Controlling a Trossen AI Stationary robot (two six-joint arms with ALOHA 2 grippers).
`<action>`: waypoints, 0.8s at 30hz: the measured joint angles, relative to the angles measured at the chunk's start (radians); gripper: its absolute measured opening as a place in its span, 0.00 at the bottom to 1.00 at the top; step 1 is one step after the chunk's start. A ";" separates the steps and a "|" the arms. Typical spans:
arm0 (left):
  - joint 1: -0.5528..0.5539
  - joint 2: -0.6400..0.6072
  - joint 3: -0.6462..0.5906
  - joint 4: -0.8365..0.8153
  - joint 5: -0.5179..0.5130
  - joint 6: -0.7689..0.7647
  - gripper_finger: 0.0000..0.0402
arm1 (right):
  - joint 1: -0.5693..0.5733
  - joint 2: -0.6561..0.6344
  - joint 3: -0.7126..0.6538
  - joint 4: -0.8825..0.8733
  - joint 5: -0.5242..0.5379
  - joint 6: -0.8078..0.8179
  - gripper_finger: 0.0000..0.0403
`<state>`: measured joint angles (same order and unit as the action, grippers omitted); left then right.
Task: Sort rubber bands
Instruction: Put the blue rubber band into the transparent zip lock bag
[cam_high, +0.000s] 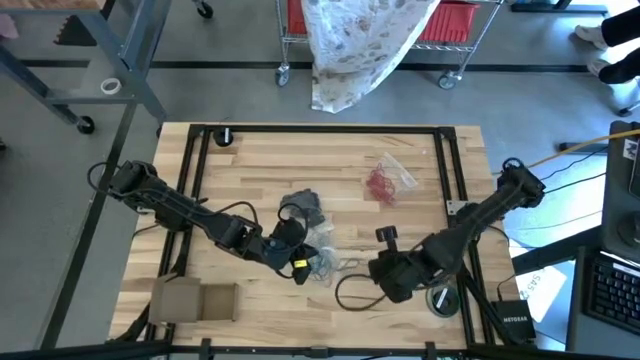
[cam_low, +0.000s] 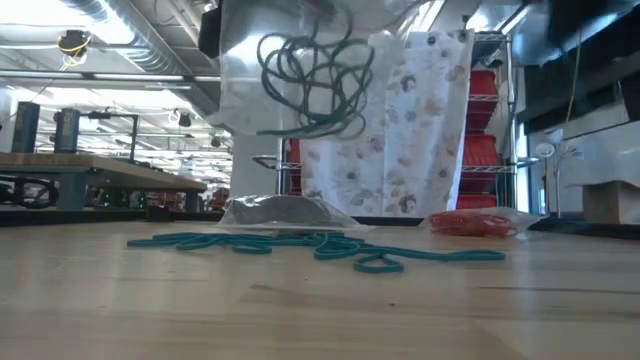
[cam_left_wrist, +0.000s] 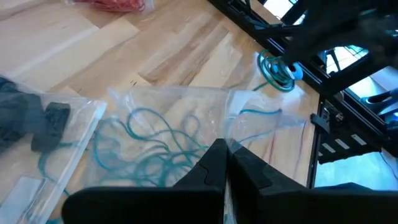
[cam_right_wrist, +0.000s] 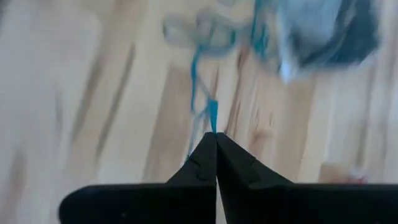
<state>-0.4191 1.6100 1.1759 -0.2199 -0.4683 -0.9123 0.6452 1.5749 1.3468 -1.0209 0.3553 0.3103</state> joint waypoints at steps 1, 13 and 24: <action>0.000 0.000 0.000 -0.001 0.000 0.000 0.00 | 0.006 0.000 0.033 0.000 0.013 -0.004 0.00; 0.002 0.004 0.000 -0.001 -0.057 -0.029 0.00 | 0.016 0.000 0.276 0.024 0.036 -0.057 0.00; 0.008 0.056 0.000 0.008 -0.087 -0.090 0.00 | 0.012 -0.001 0.361 0.201 0.087 -0.167 0.00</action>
<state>-0.4107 1.6660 1.1759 -0.2115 -0.5549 -1.0025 0.6576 1.5743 1.7077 -0.8195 0.4423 0.1433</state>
